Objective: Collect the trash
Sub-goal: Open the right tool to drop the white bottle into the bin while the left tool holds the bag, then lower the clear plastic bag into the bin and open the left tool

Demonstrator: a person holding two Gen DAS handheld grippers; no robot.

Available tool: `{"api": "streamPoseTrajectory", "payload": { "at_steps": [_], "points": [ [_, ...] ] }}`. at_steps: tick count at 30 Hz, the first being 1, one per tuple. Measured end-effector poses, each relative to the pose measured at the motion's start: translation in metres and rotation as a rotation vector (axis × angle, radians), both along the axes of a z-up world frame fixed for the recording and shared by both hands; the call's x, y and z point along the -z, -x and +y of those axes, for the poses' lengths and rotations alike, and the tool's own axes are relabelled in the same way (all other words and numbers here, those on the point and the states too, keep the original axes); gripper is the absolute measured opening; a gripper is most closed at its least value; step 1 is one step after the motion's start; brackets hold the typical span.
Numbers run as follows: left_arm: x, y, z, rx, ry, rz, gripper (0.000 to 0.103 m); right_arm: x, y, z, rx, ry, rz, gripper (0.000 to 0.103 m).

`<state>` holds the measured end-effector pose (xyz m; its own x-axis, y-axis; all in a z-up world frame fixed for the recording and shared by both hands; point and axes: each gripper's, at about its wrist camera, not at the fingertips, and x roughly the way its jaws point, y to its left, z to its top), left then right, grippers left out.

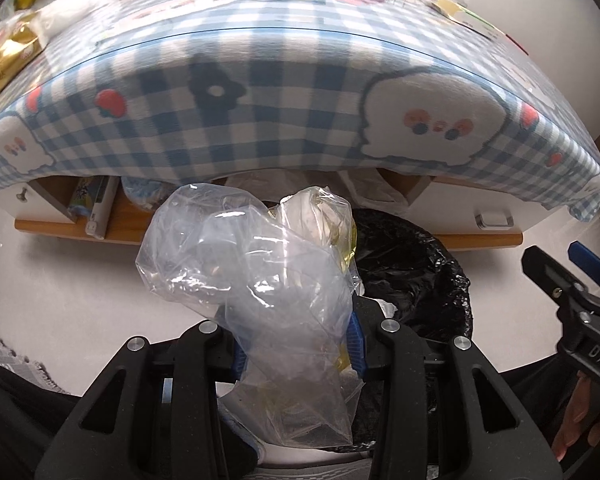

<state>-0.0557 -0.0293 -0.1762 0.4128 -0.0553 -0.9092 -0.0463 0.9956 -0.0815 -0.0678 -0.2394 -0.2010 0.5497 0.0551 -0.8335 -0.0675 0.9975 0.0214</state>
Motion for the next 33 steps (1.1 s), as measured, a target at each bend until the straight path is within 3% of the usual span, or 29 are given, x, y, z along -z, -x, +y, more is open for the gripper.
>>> {"api": "streamPoseTrajectory", "payload": {
  "at_steps": [13,23,28,33],
  "points": [
    [0.002,-0.009,-0.066,0.097,-0.031,-0.007,0.038,0.003,0.000,-0.065,0.067,-0.020,0.006,0.093],
    [0.022,-0.011,-0.092,0.142,-0.039,0.016,0.039,0.012,-0.001,-0.073,0.087,-0.014,0.018,0.093],
    [0.021,-0.011,-0.092,0.145,-0.030,0.009,0.045,0.013,-0.002,-0.072,0.085,-0.016,0.014,0.093],
    [0.013,-0.011,-0.083,0.130,-0.017,-0.013,0.066,0.012,-0.002,-0.073,0.093,-0.020,0.016,0.094]
  ]
}}
